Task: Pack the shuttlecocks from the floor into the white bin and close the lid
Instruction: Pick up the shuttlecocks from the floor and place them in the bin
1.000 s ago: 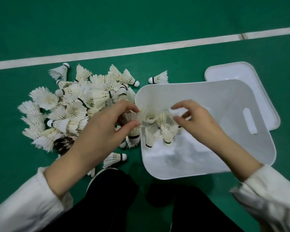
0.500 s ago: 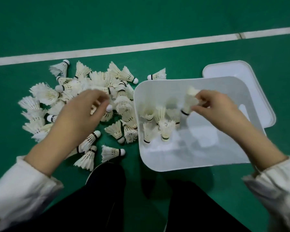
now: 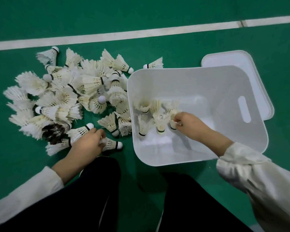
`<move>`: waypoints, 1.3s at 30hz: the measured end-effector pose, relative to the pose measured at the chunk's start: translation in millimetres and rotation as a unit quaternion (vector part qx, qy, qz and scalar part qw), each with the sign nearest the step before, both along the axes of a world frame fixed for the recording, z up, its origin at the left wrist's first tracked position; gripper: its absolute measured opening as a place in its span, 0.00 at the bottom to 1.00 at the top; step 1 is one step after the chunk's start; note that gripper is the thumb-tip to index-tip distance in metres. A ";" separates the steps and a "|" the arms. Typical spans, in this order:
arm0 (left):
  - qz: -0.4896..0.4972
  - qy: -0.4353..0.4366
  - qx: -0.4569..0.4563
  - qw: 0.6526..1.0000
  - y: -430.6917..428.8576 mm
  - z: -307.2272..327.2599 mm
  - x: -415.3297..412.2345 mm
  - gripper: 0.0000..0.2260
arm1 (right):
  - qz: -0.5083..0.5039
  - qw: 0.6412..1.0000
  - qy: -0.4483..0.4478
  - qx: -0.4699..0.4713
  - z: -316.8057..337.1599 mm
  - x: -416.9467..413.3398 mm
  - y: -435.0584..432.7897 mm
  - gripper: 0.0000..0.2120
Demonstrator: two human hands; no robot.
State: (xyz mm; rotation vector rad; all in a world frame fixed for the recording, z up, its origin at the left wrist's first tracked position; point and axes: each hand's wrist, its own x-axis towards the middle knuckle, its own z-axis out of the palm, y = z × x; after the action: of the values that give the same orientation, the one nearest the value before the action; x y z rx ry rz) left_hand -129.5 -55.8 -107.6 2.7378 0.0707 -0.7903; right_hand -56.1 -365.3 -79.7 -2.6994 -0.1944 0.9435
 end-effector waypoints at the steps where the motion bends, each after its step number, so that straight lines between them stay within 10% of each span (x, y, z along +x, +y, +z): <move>1: 0.015 -0.007 -0.012 1.000 0.3 -0.9 0.2 0.11 | -0.002 1.000 0.005 0.003 0.9 0.4 -1.0 0.11; 7: 0.084 0.009 -0.027 0.996 3.3 -6.7 -8.3 0.14 | 0.048 0.996 -0.052 -0.059 58.0 0.7 10.7 0.14; 14: 0.094 -0.089 -0.197 0.972 19.9 14.6 -8.5 0.10 | 0.260 0.956 -0.107 0.082 156.5 -14.5 119.8 0.11; 23: 0.154 -0.204 -0.178 0.950 69.4 47.3 -11.2 0.07 | 0.212 0.977 -0.034 0.010 46.4 -16.9 239.2 0.12; 39: 0.155 -0.152 -0.027 0.976 134.2 42.9 24.1 0.08 | 0.136 0.986 -0.023 -0.091 -15.5 -6.0 243.0 0.08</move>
State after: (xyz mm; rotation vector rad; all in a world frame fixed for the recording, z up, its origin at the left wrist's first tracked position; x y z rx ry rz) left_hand -105.4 78.5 -64.8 2.6671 0.3935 -0.2820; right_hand -62.1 -122.3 -95.2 -2.9153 -0.5227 1.0173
